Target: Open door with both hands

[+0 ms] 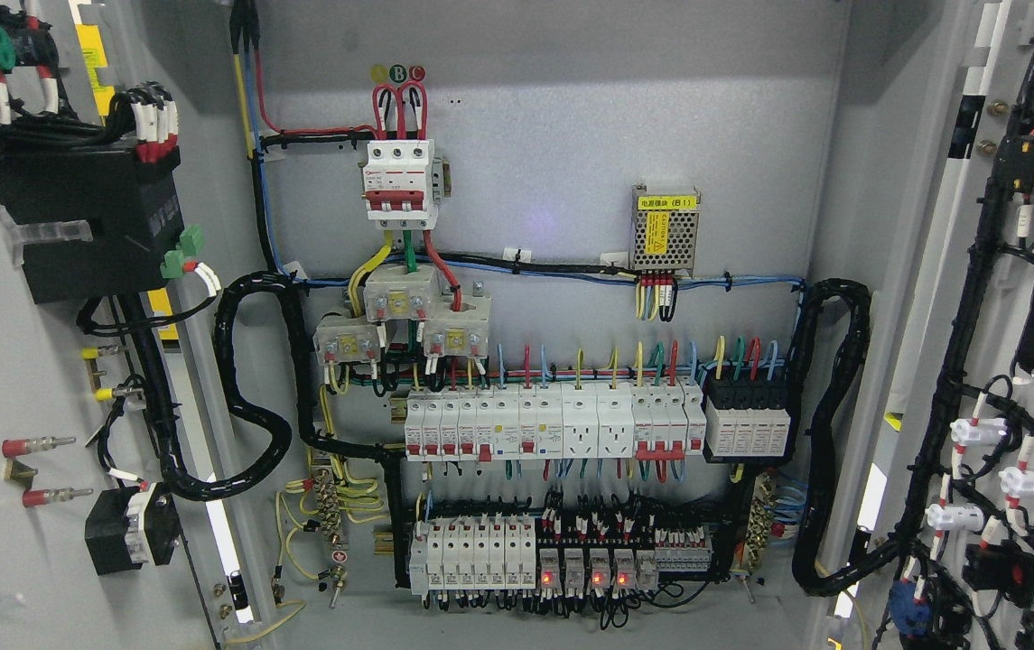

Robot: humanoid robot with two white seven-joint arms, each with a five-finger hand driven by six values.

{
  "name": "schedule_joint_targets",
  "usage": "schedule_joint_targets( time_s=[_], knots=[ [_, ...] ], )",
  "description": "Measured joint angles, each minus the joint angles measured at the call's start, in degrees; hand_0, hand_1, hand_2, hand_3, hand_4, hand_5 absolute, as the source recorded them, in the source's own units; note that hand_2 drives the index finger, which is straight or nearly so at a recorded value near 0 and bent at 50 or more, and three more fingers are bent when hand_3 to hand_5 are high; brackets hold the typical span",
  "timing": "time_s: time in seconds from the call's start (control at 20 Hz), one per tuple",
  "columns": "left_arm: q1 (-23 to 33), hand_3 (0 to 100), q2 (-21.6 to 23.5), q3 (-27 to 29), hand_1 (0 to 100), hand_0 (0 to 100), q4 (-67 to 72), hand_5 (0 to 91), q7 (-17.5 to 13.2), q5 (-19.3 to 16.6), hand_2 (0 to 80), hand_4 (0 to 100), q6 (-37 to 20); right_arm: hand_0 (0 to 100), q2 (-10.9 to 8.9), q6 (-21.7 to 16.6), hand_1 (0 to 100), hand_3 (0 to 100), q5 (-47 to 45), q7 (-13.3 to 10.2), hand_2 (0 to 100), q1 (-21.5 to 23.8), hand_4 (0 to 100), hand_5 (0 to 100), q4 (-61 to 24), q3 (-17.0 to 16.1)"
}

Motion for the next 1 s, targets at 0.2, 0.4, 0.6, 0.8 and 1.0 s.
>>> schedule_joint_targets(
  time_s=[0.2,0.4,0.6,0.8,1.0],
  knots=[
    [0.0,0,0.0,0.0,19,36,0.0,0.0,0.0,0.0,0.0,0,0.0,21,0.11,0.0,11,0,0.0,0.0,0,-0.9,0,0,0.2,0.7],
    [0.0,0,0.0,0.0,19,36,0.0,0.0,0.0,0.0,0.0,0,0.0,21,0.19,0.0,11,0,0.0,0.0,0,-2.1,0,0,0.6,1.5],
    [0.0,0,0.0,0.0,19,36,0.0,0.0,0.0,0.0,0.0,0,0.0,21,0.26,0.0,11,0,0.0,-0.9,0,-2.8,0,0,0.9,2.4],
    [0.0,0,0.0,0.0,19,36,0.0,0.0,0.0,0.0,0.0,0,0.0,21,0.29,0.1,11,0,0.0,-1.8,0,-3.1,0,0,1.1,2.9],
    [0.0,0,0.0,0.0,19,36,0.0,0.0,0.0,0.0,0.0,0,0.0,21,0.33,0.3,11,0,0.0,-2.0,0,-2.9,0,0,1.1,3.0]
  ],
)
